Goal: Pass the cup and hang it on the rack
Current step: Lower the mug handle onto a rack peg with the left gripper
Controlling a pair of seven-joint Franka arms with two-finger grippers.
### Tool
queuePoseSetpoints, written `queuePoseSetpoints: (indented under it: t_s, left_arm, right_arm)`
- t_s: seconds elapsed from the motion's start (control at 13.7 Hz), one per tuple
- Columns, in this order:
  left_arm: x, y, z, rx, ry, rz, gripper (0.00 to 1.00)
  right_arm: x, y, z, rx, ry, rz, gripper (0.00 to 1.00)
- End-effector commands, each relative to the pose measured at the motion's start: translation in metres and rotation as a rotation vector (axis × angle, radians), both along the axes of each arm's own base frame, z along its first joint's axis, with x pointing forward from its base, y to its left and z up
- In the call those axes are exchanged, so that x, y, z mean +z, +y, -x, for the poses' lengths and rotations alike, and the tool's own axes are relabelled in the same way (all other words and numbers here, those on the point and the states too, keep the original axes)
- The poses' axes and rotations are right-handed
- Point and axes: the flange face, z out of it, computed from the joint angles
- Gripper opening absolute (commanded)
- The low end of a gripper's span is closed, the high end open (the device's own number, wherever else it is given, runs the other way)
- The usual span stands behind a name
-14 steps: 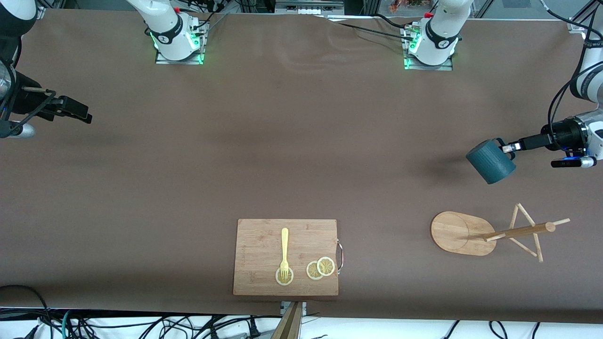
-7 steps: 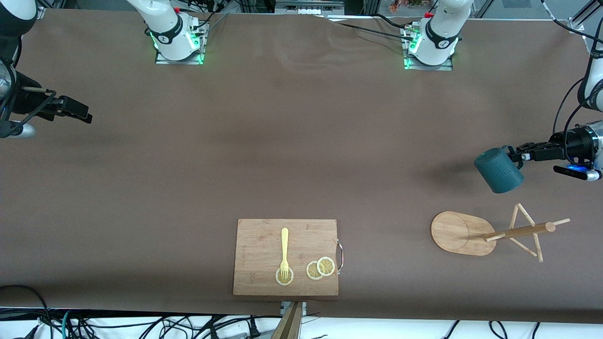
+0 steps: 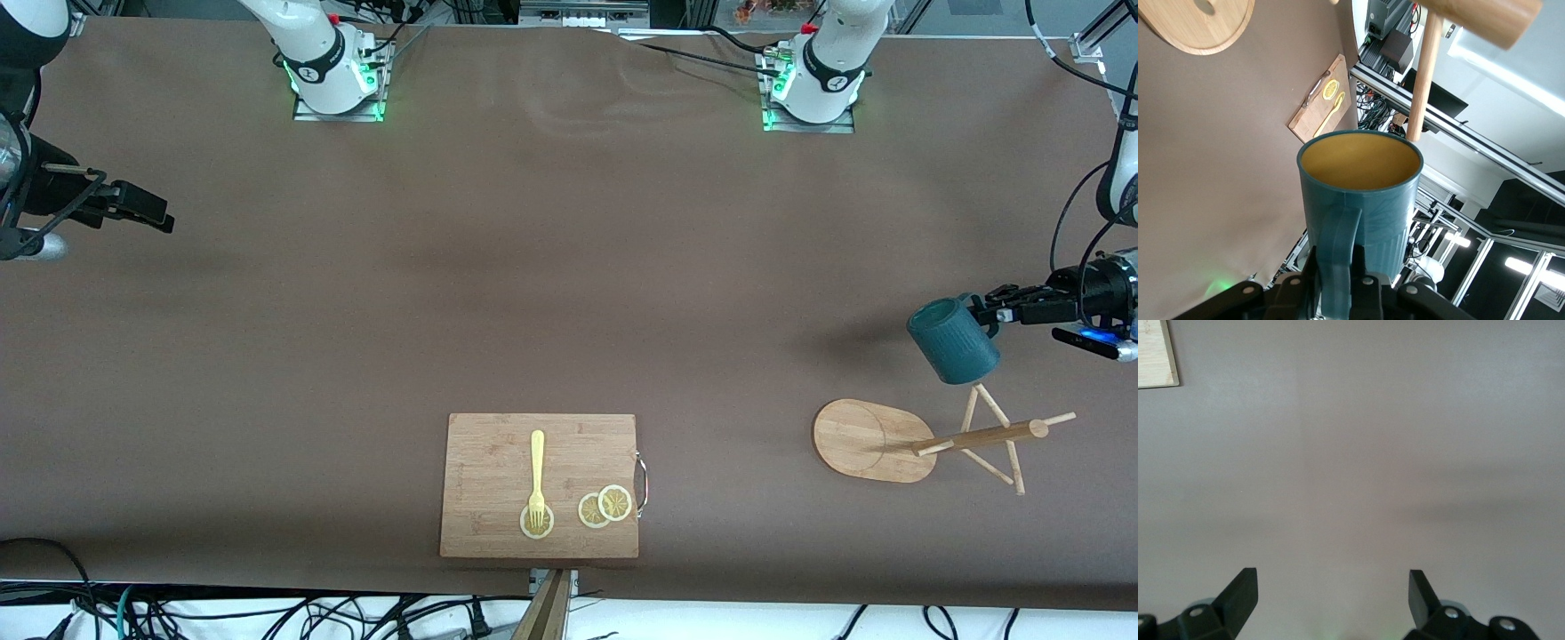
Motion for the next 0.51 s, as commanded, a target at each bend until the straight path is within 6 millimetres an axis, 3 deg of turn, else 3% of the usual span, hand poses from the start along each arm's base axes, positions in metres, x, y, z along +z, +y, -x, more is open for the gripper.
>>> queuePoseSetpoints:
  t_s: [0.0, 0.44]
  left_arm:
    - [0.0086, 0.0064, -0.0126, 0.002, 0.007, 0.032, 0.0]
    - [0.012, 0.0013, -0.0195, 0.007, 0.018, 0.052, 0.0]
  right_arm:
    - [0.0071, 0.0016, 0.0005, 0.001, 0.004, -0.022, 1.0]
    - [0.0071, 0.0017, 0.0005, 0.003, 0.004, -0.024, 1.0]
